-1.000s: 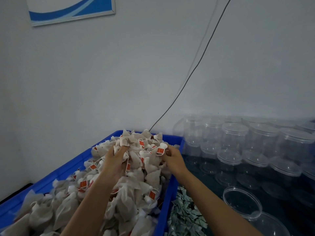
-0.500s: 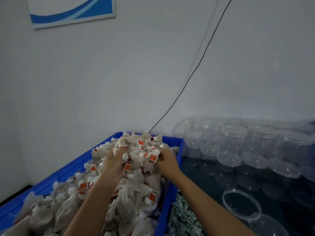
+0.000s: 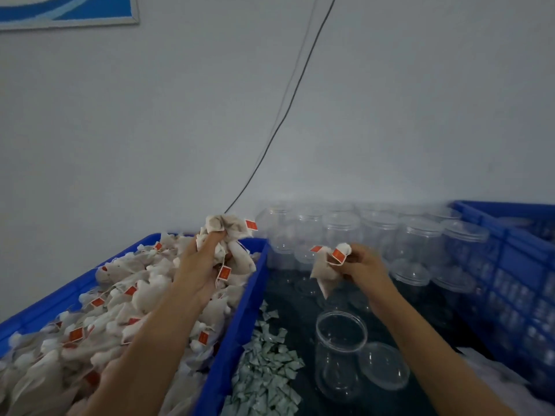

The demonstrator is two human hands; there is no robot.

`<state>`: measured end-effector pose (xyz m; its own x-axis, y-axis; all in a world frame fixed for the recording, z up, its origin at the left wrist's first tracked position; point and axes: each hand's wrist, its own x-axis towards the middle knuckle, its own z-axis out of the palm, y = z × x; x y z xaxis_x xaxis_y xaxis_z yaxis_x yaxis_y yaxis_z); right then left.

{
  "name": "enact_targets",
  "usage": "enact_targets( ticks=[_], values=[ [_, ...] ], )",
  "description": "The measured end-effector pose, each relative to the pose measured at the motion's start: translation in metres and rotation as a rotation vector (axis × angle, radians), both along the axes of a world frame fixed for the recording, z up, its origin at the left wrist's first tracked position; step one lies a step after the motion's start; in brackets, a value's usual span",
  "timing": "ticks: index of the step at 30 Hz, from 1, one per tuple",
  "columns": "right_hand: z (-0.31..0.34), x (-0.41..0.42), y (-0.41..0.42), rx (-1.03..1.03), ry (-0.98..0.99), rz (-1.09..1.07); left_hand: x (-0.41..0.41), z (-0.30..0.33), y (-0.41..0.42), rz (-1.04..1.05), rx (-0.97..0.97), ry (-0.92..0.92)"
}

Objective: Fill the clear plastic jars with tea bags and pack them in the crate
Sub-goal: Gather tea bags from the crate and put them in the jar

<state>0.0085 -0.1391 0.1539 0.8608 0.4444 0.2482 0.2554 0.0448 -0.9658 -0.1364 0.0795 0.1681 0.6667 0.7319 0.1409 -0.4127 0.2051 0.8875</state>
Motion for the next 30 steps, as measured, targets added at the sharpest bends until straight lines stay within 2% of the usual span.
enact_targets(
  ticks=[5,10,13,19,27,30],
  values=[
    [-0.039,0.007,-0.041,-0.087,-0.068,-0.061,0.028,-0.013,-0.046,-0.069,-0.045,0.047],
    [-0.058,0.002,-0.043,-0.154,-0.140,-0.007,0.049,-0.035,-0.079,-0.077,-0.015,0.119],
    [-0.060,0.002,-0.044,-0.196,-0.175,-0.004,0.053,-0.044,-0.088,-0.069,-0.009,0.123],
    [-0.048,0.008,-0.048,-0.156,-0.187,-0.072,0.059,-0.043,-0.088,-0.066,-0.025,0.139],
    [-0.058,0.003,-0.046,-0.327,-0.245,-0.022,0.061,-0.049,-0.094,-0.113,-0.043,0.129],
    [-0.057,-0.002,-0.048,-0.228,-0.208,0.087,0.062,-0.051,-0.097,-0.163,-0.090,0.143]
  ],
)
